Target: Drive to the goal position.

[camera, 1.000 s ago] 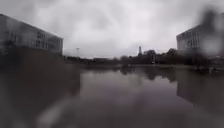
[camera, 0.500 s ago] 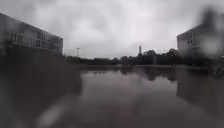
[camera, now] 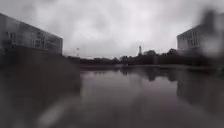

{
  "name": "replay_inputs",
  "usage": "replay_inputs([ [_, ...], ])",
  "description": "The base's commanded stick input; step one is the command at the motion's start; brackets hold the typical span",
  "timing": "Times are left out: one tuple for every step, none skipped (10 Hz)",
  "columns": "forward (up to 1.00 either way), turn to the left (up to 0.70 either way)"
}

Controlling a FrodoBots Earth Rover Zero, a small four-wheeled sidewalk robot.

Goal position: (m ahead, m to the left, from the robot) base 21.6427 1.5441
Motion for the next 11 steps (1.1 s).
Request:
replay_inputs([
  [0.70,0.00],
  [0.70,0.00],
  [0.70,0.00],
  [0.70,0.00],
  [0.70,0.00],
  [0.70,0.00],
  [0.70,0.00],
  [0.70,0.00],
  [0.70,0.00],
  [0.70,0.00],
  [0.70,0.00],
])
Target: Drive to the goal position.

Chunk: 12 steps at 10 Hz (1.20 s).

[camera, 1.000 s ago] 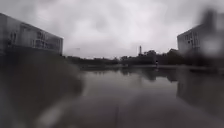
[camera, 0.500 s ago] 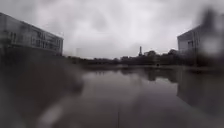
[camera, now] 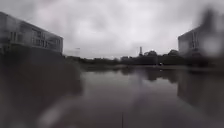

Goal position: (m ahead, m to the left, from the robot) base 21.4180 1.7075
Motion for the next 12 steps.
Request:
replay_inputs([
  [0.70,0.00],
  [0.70,0.00],
  [0.70,0.00],
  [0.70,0.00],
  [0.70,0.00],
  [0.70,0.00],
  [0.70,0.00],
  [0.70,0.00],
  [0.70,0.00],
  [0.70,0.00],
  [0.70,0.00],
  [0.70,0.00],
])
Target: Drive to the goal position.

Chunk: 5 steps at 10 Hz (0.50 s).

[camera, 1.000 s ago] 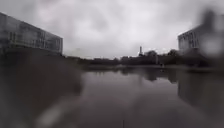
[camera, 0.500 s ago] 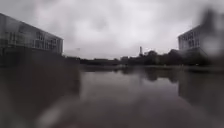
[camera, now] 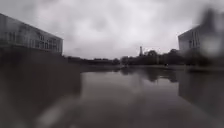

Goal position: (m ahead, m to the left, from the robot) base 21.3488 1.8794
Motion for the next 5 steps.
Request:
replay_inputs([
  [0.70,0.00],
  [0.70,0.00],
  [0.70,0.00],
  [0.70,0.00],
  [0.70,0.00],
])
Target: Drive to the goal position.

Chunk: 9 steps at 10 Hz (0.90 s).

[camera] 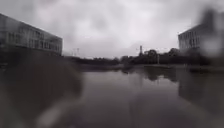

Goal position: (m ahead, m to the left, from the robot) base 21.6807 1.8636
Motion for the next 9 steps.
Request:
replay_inputs([
  [0.70,0.00],
  [0.70,0.00],
  [0.70,0.00],
  [0.70,0.00],
  [0.70,0.00],
  [0.70,0.00],
  [0.70,0.00],
  [0.70,0.00],
  [0.70,0.00],
])
